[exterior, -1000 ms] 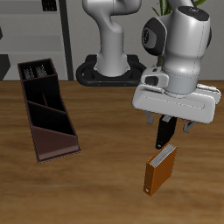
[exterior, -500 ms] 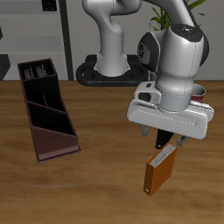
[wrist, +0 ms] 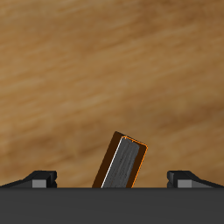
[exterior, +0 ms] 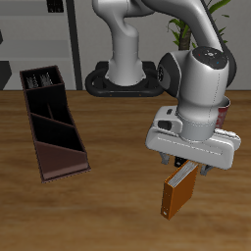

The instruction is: Place the left striped book into the right desk caddy's right compartment and place the right striped book into the right desk caddy's right compartment and place the orange book into the right desk caddy's left compartment

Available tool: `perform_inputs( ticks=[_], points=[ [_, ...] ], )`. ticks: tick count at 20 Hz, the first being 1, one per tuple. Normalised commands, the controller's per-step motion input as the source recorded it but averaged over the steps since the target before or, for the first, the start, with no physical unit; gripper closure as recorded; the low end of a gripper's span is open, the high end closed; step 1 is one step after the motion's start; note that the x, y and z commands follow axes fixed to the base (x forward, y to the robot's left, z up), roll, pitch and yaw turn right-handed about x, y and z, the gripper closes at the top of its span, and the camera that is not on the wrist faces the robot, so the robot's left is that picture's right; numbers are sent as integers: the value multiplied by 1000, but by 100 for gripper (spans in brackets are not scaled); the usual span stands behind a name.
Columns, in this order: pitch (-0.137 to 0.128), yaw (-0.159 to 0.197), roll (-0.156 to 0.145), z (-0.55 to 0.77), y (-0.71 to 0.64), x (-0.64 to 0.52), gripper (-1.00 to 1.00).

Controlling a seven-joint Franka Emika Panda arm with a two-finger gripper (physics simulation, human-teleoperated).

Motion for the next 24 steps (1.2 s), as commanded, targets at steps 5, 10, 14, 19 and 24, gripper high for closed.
perform_inputs(
  ticks=[5,10,14,19,24],
  points=[
    [44,-41,-41,-321,-337,37,-100],
    [38,-12,-9,-257,-120,33,-100],
    [33,10,-5,-255,7,-24,-100],
    [35,-19,32,-232,68,-92,100],
    [6,-13,12,-9,-10,-33,100]
  ],
)
